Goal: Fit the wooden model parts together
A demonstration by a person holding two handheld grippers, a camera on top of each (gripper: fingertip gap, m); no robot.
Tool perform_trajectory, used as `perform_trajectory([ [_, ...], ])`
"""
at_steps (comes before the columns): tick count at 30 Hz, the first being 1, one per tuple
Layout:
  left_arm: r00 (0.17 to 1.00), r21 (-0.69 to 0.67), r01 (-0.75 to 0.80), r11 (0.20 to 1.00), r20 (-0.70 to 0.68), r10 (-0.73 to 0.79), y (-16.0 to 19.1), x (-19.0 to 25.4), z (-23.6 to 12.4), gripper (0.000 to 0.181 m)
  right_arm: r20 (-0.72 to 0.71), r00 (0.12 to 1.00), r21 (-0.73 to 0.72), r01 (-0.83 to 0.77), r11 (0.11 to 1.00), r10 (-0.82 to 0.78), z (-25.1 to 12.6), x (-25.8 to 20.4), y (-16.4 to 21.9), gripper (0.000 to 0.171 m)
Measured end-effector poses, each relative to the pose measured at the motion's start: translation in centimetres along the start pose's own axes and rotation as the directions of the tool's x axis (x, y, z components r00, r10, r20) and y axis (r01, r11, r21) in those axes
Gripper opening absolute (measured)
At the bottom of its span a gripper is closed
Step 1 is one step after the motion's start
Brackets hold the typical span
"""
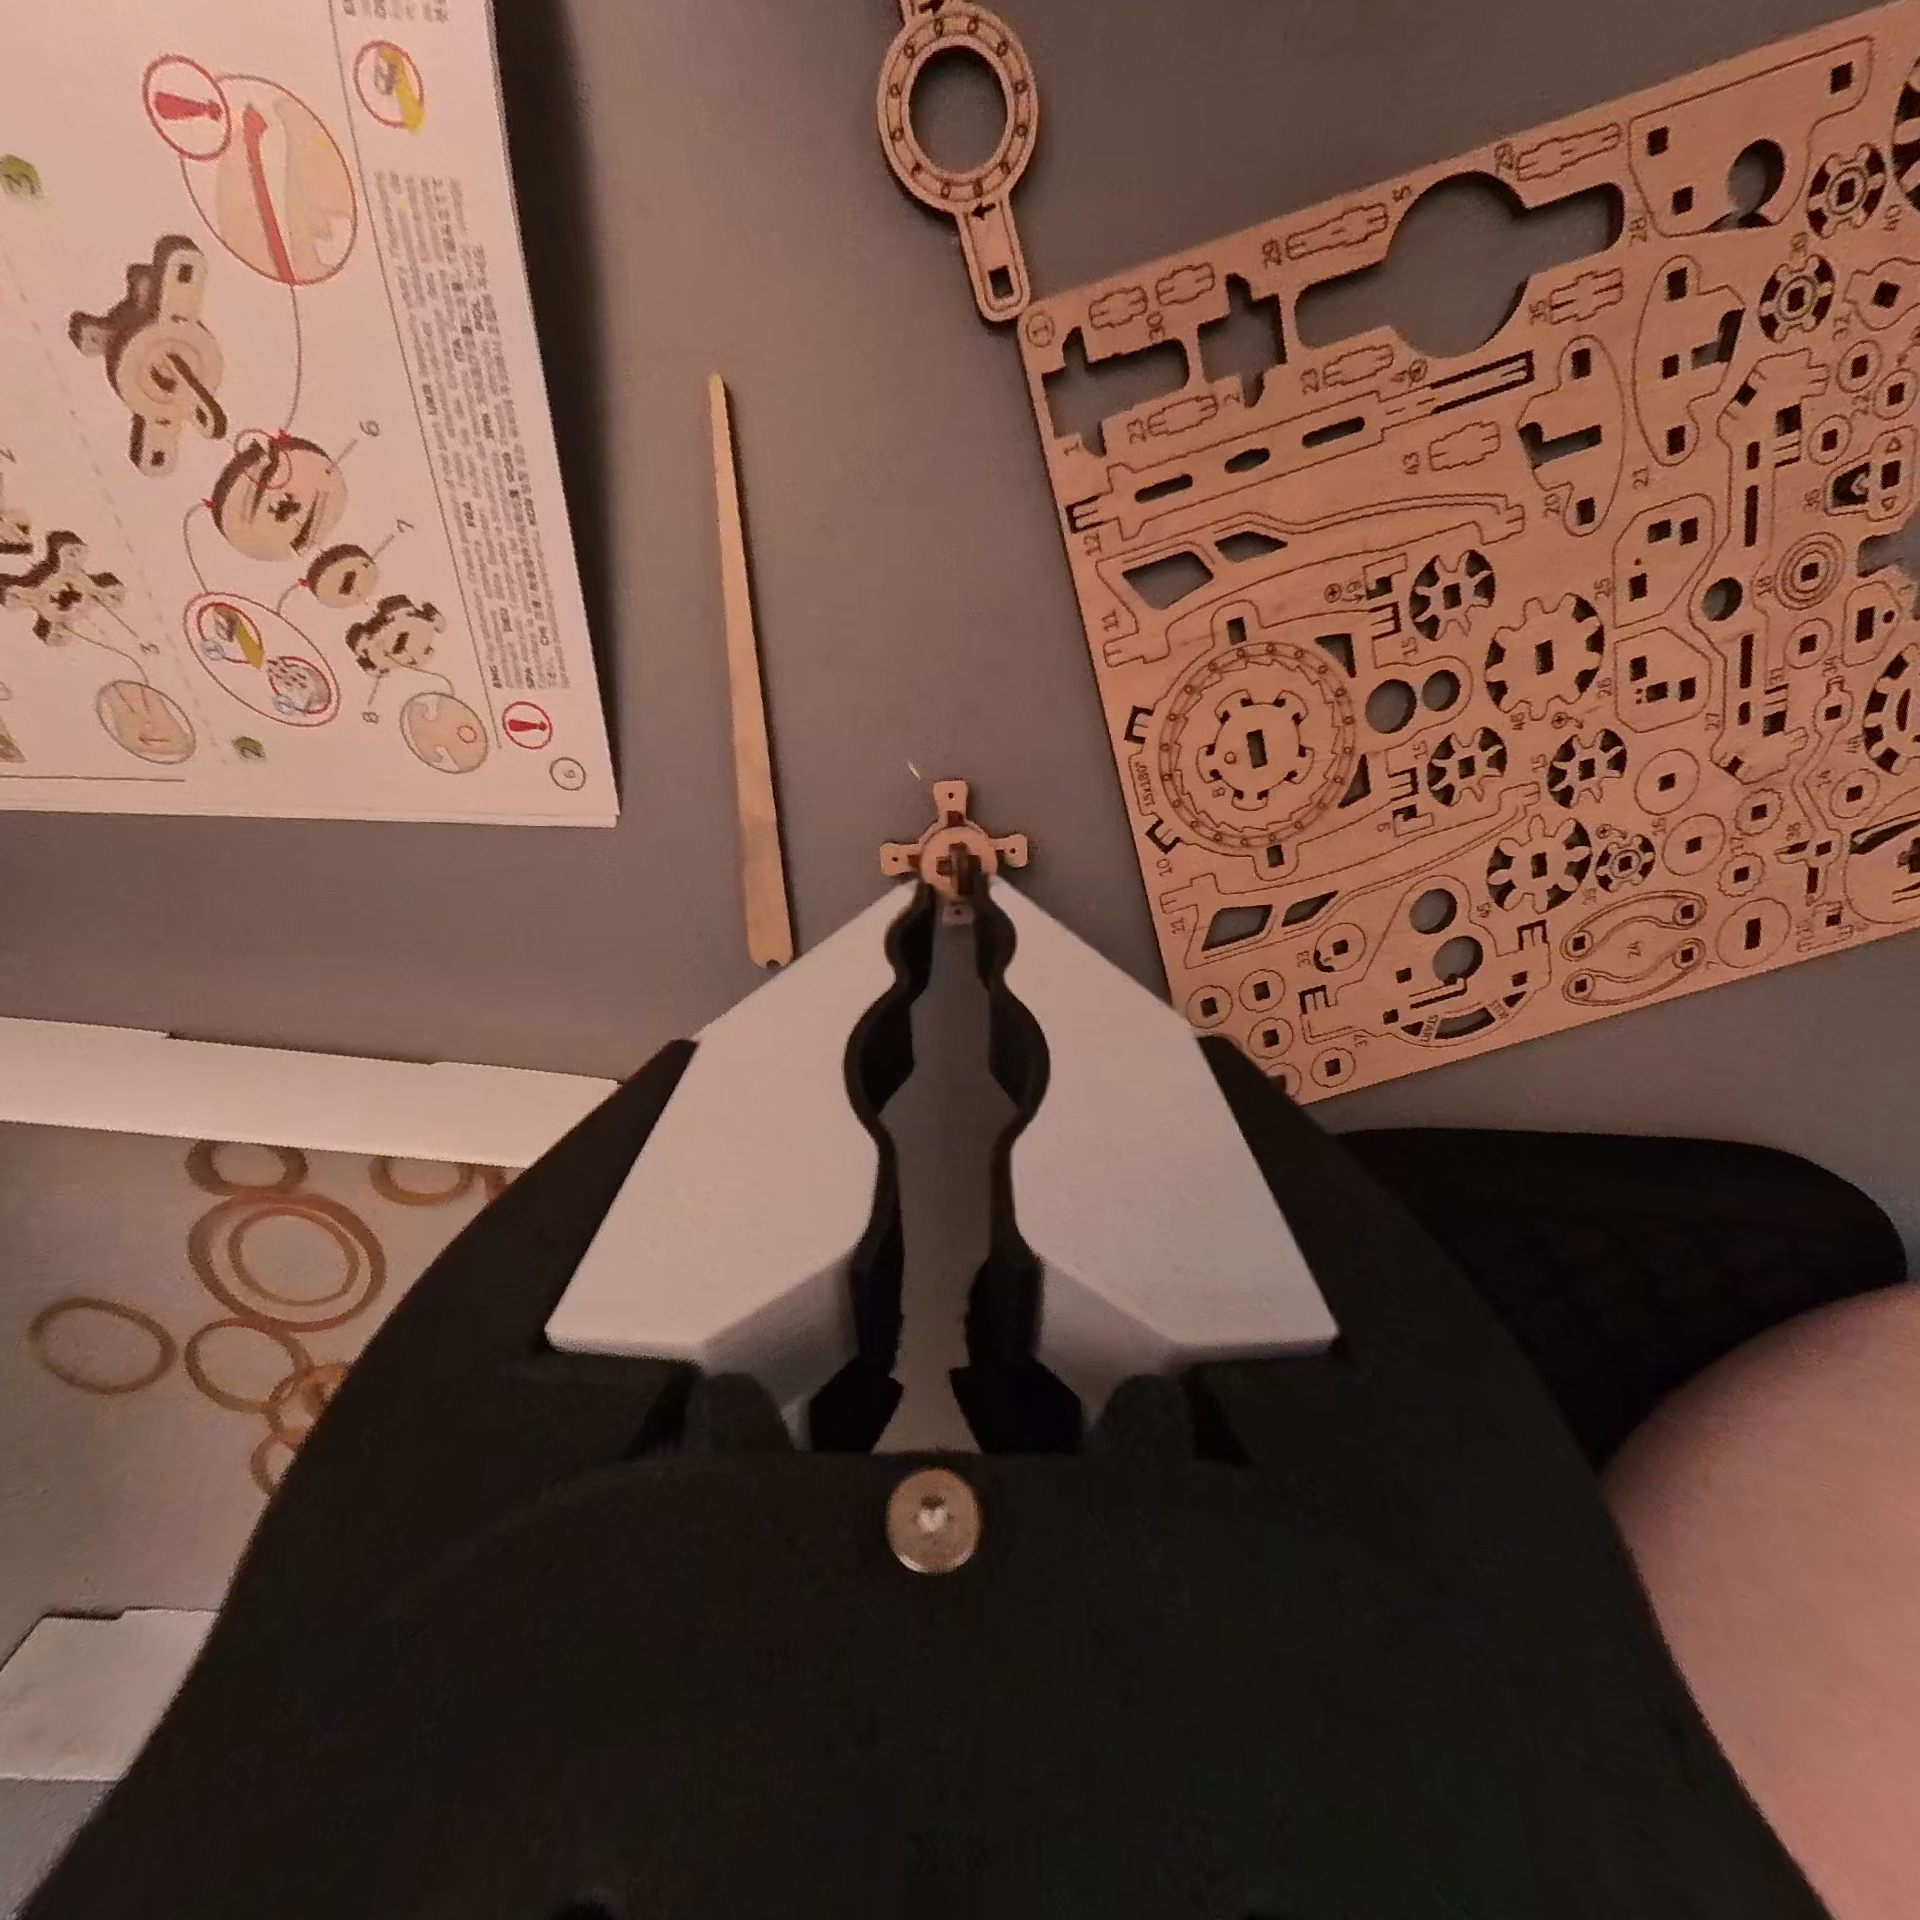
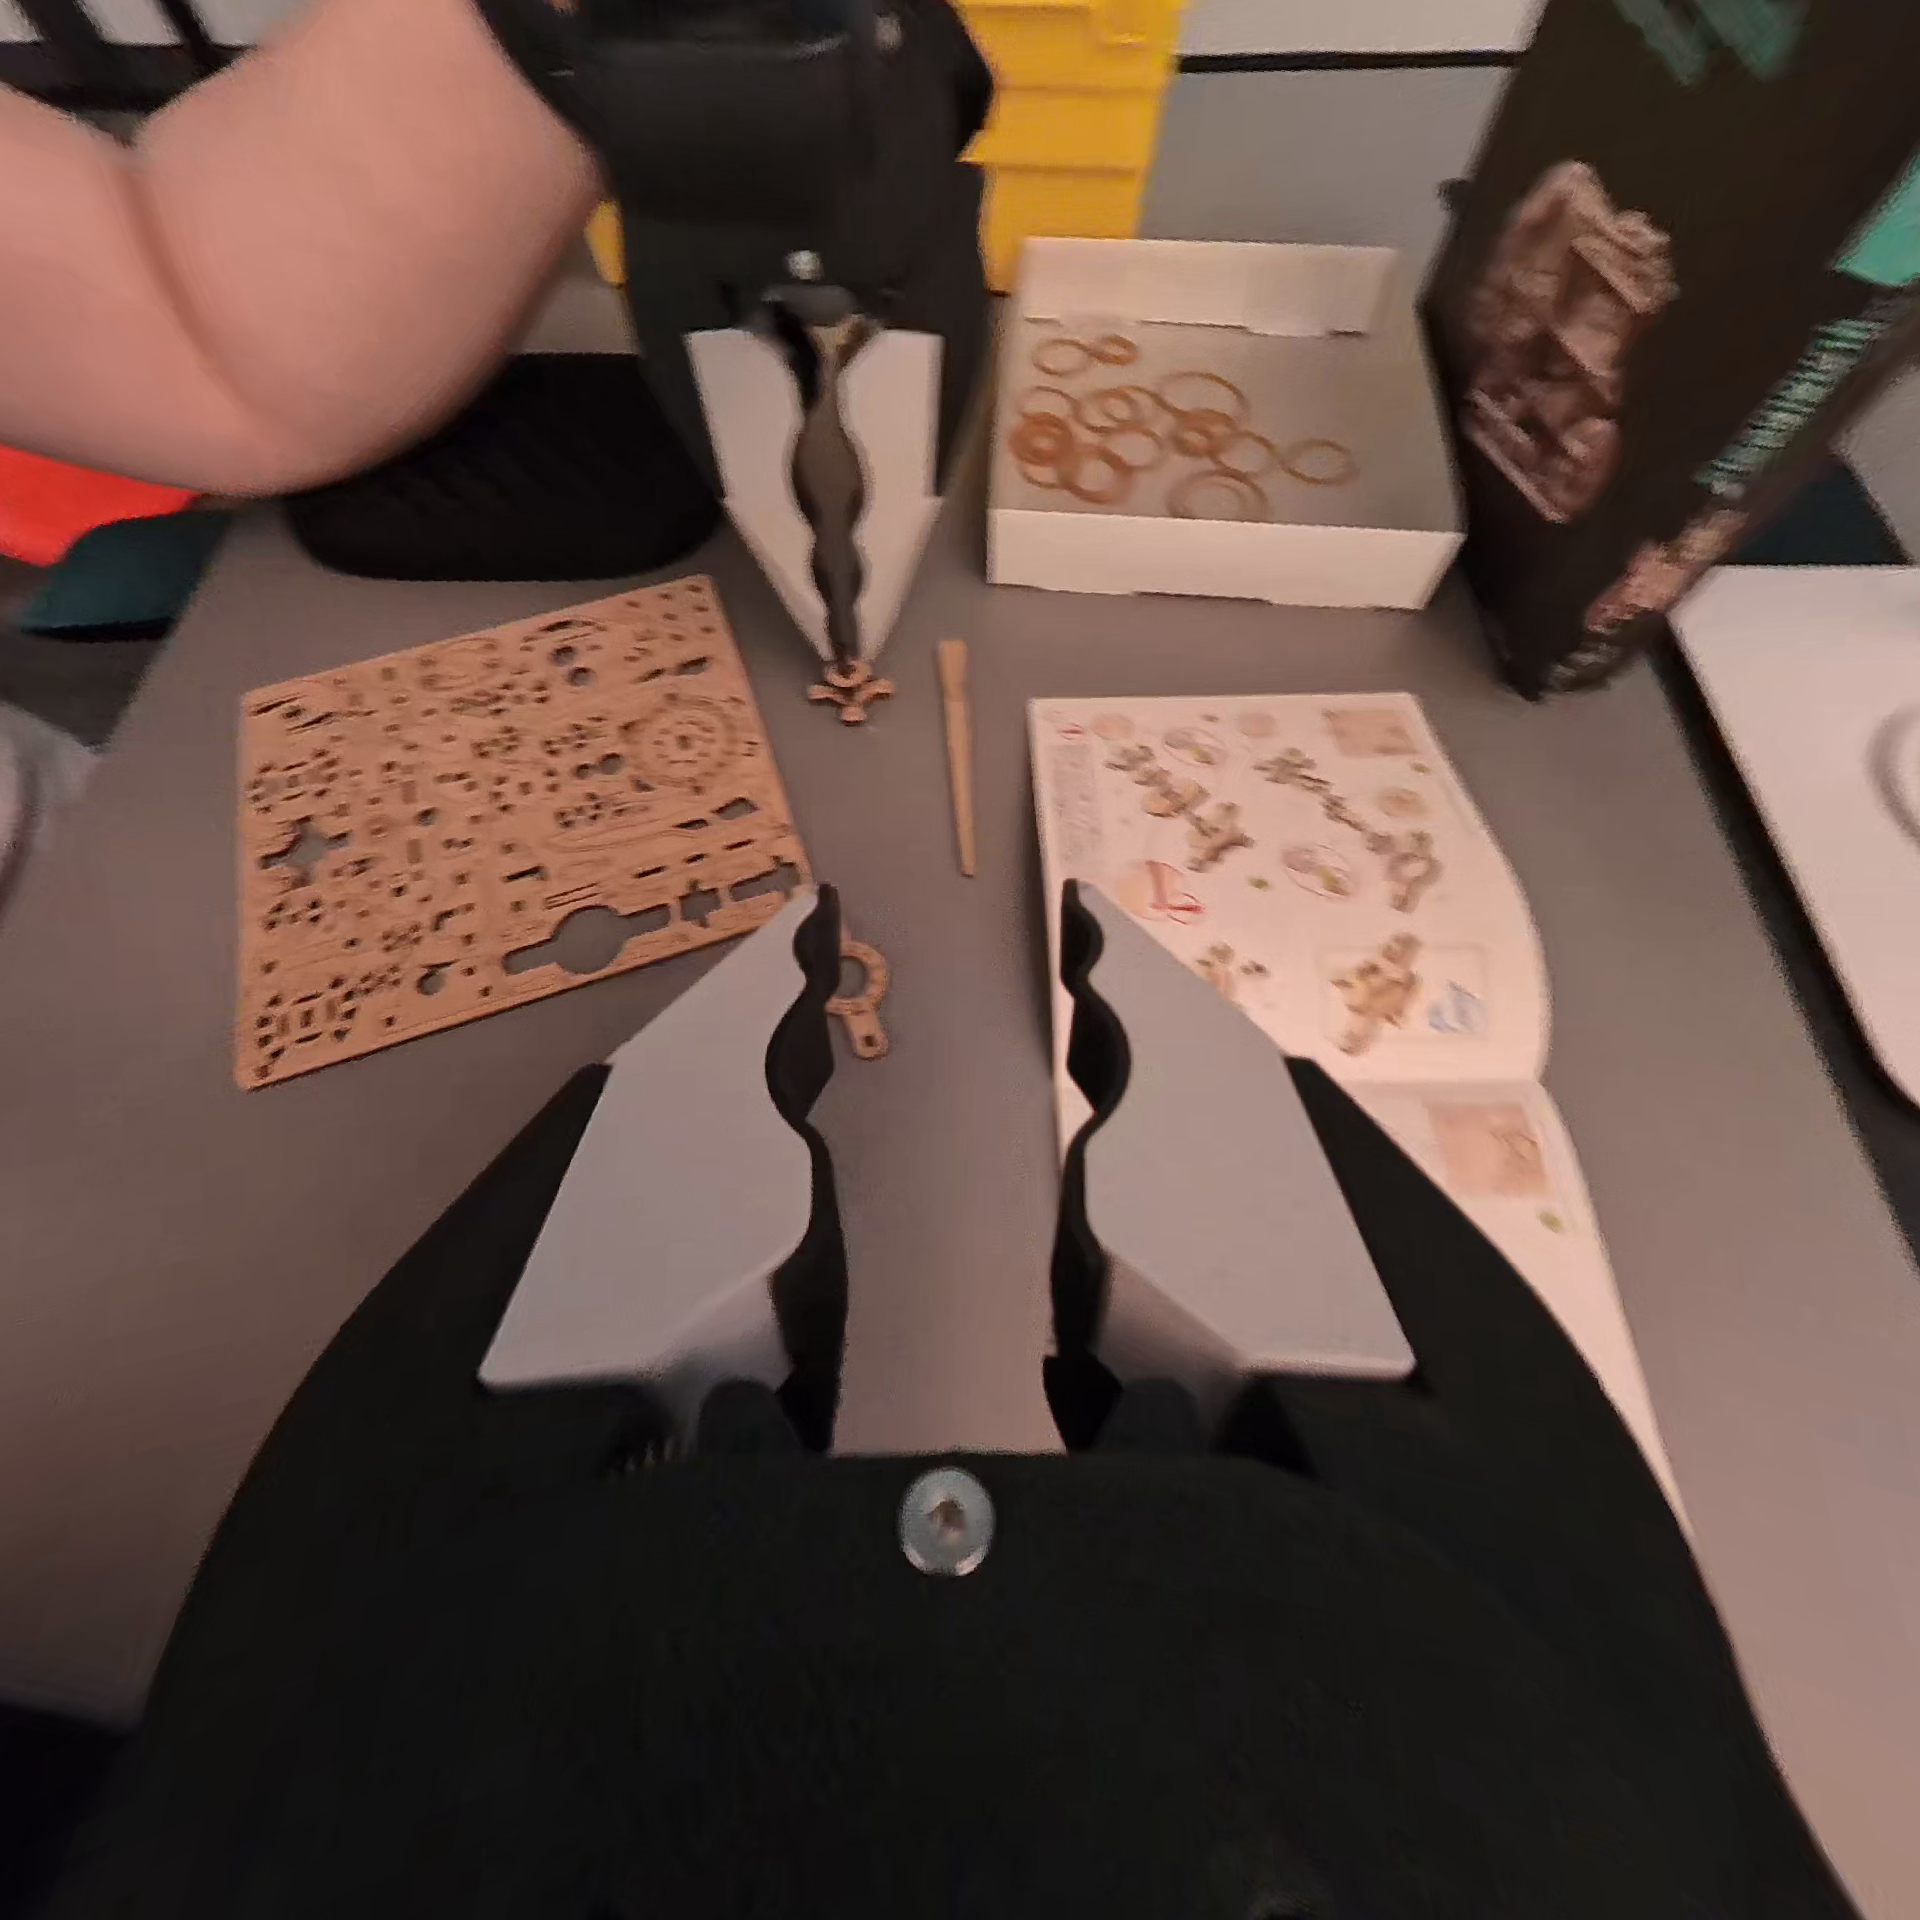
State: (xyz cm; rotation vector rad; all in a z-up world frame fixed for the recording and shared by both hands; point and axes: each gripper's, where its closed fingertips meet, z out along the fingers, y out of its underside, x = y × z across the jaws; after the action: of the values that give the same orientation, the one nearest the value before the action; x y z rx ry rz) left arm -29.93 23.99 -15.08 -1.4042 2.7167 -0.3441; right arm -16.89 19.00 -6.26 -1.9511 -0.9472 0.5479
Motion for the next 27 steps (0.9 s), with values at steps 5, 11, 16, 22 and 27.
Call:
perform_trajectory([
  [5,1.000,0.024,0.013,1.000,0.016,-0.014,-0.1,-0.1,-0.8,0.016,0.162,0.986,-0.077,0.057,0.995,-0.044,2.7,-2.8,2.0,0.042],
  [11,0.993,0.088,0.037,0.995,0.112,-0.047,0.4,-0.9,-3.4,0.019,0.169,0.983,-0.221,0.114,0.969,-0.077,5.9,-2.9,5.0,0.043],
  [16,0.988,0.027,0.034,0.999,0.152,-0.038,0.9,-1.2,-3.3,0.023,0.192,0.979,-0.296,0.127,0.947,-0.071,6.8,-3.3,6.3,0.043],
  [22,0.988,0.204,-0.006,0.979,0.154,-0.026,-1.3,-1.0,-5.3,0.026,0.180,0.973,-0.361,0.200,0.911,-0.143,7.5,-3.2,7.2,0.025],
  [27,0.981,0.375,-0.066,0.925,0.194,-0.009,-3.4,-1.0,-7.8,0.027,0.141,0.968,-0.384,0.245,0.890,-0.206,7.3,-2.4,7.2,0.024],
])
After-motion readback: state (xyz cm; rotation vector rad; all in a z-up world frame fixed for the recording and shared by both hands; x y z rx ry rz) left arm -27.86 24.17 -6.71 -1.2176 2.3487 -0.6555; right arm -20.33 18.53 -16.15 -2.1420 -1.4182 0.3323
